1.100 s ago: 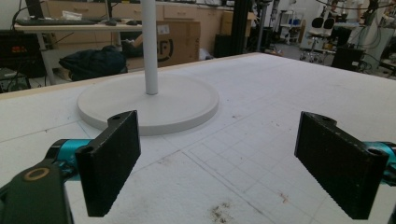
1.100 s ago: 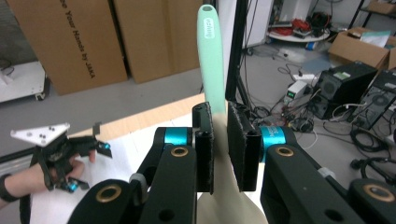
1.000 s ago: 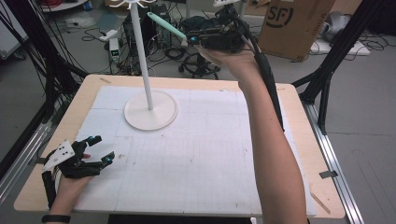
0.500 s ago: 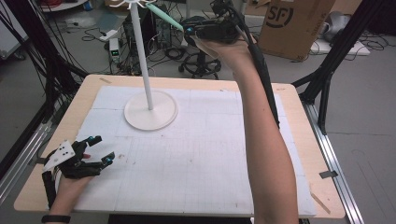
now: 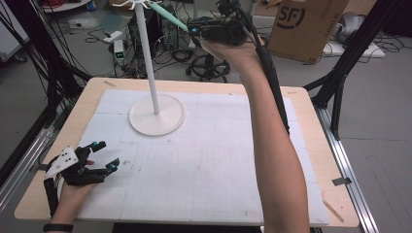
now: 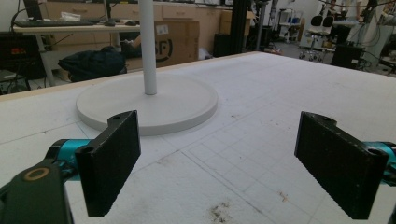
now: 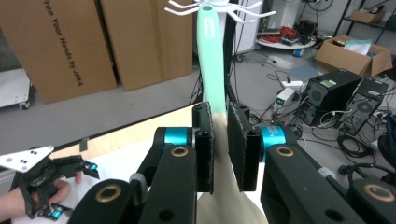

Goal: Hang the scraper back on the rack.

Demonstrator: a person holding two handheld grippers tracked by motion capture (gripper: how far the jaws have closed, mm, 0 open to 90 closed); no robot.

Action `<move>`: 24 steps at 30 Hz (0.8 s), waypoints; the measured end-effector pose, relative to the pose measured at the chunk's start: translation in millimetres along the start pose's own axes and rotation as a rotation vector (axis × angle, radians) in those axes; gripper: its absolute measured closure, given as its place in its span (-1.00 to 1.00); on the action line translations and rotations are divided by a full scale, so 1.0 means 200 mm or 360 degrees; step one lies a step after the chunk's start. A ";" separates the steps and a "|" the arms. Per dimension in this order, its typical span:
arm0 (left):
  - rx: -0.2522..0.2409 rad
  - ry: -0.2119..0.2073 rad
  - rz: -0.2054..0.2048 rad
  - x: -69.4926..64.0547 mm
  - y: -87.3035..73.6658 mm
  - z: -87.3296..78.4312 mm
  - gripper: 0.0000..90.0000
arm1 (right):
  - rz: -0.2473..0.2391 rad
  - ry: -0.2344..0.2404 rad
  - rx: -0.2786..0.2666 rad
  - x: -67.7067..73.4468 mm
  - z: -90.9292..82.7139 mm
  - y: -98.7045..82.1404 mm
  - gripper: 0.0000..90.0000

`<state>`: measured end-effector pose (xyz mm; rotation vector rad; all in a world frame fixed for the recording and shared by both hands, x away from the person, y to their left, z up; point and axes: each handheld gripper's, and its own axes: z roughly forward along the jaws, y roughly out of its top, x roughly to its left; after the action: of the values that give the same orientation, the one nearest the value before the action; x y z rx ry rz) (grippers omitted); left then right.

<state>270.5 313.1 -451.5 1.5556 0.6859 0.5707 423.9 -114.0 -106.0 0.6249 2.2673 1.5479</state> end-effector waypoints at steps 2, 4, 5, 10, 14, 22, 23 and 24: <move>0.0000 0.0000 0.0001 0.00 0.00 0.00 -0.67 | 0.0006 0.0000 0.0014 0.01 0.00 0.00 0.81; -0.0001 -0.0002 0.0004 0.00 0.00 0.00 -0.67 | 0.0007 -0.0002 0.0017 0.01 0.00 0.00 0.81; -0.0001 -0.0002 0.0004 0.00 0.00 0.00 -0.67 | 0.0000 0.0008 0.0016 0.01 0.01 0.00 0.81; 0.0000 -0.0002 0.0004 0.00 0.00 0.00 -0.67 | -0.0009 0.0003 0.0032 0.02 0.03 0.00 0.81; -0.0001 -0.0003 0.0004 0.00 0.00 0.00 -0.67 | -0.0009 -0.0016 0.0052 0.01 0.04 -0.01 0.81; 0.0000 -0.0003 0.0004 0.00 0.00 0.00 -0.67 | -0.0007 -0.0039 0.0090 0.00 0.09 -0.02 0.81; -0.0001 -0.0003 0.0004 0.00 0.00 0.00 -0.67 | -0.0006 -0.0042 0.0098 0.00 0.09 -0.02 0.81; -0.0001 -0.0003 0.0004 0.00 0.00 0.00 -0.67 | -0.0005 -0.0047 0.0103 0.00 0.10 -0.03 0.81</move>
<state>270.5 313.1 -451.5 1.5568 0.6823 0.5714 433.8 -100.0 -118.5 0.6566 2.3033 1.4591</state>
